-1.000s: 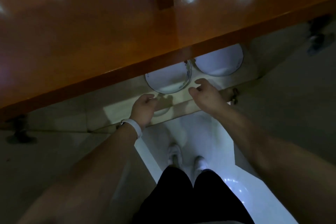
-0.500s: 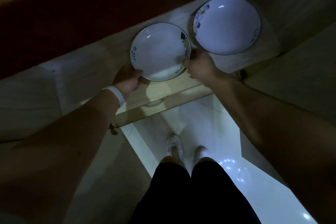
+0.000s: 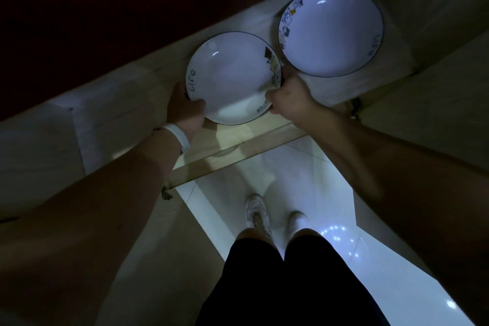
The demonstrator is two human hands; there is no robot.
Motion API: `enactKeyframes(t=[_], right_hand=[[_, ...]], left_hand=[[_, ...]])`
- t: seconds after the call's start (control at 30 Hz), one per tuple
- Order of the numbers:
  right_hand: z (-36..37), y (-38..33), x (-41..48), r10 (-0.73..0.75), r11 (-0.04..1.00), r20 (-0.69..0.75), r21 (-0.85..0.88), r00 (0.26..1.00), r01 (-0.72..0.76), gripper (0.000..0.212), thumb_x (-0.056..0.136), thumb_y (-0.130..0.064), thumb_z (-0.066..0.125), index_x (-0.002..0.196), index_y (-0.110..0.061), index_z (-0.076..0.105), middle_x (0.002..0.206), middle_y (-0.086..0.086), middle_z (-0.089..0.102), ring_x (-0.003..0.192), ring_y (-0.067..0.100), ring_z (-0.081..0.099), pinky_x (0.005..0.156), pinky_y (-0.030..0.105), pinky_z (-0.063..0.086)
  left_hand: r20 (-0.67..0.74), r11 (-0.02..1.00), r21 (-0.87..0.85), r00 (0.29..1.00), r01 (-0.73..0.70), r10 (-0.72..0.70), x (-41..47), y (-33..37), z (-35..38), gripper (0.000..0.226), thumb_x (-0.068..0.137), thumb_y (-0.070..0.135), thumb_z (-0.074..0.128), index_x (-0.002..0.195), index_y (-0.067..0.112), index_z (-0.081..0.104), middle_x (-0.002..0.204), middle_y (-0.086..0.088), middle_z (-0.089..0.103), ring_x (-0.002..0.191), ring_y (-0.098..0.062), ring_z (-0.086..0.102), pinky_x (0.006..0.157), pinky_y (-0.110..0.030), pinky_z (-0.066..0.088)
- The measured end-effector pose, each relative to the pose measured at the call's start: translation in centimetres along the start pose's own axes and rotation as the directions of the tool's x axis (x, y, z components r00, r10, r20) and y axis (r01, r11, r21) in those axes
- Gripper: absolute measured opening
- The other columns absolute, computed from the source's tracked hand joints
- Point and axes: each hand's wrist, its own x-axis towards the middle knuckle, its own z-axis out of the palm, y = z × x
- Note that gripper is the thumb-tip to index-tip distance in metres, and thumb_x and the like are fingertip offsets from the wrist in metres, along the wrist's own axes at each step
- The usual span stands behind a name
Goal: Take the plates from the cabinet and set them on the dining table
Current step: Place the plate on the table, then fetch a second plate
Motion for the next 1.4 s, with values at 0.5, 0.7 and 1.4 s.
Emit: enactKeyframes(t=[0.5,0.7,1.4], right_hand=[[-2.4,-2.3,-13.0,0.119,0.976,-0.039,0.188,0.992,-0.11,0.038,0.081,0.015,0.048,0.103,-0.016,0.051,0.103,0.006,0.064,0.1,0.023,0.065,0.085,0.053,0.056],[-4.3,-5.9,-19.6,0.11,0.979,-0.047,0.176,0.993,-0.101,0.046,0.082,0.016,0.045,0.093,-0.027,0.055,0.093,-0.009,0.066,0.077,-0.006,0.067,0.066,0.03,0.06],[-16.6,-16.0,-38.1,0.063,0.988,-0.231,0.153,0.971,-0.028,0.052,0.086,0.008,0.055,0.11,-0.038,0.053,0.107,-0.01,0.068,0.098,0.01,0.065,0.065,0.025,0.06]], left_hand=[[0.17,0.973,-0.226,0.985,0.048,-0.01,-10.5,0.9,-3.8,0.049,0.083,-0.01,0.048,0.127,0.011,0.052,0.11,-0.005,0.068,0.1,-0.026,0.065,0.068,-0.043,0.06],[0.195,0.949,-0.283,0.977,0.137,-0.083,-16.2,3.0,-5.9,0.048,0.087,-0.01,0.047,0.125,0.02,0.045,0.1,0.003,0.067,0.099,-0.03,0.064,0.081,-0.052,0.057],[0.334,0.889,-0.452,0.938,0.074,0.092,-35.3,15.1,-8.1,0.051,0.09,-0.003,0.053,0.116,0.04,0.054,0.102,0.013,0.071,0.098,-0.025,0.065,0.079,-0.055,0.055]])
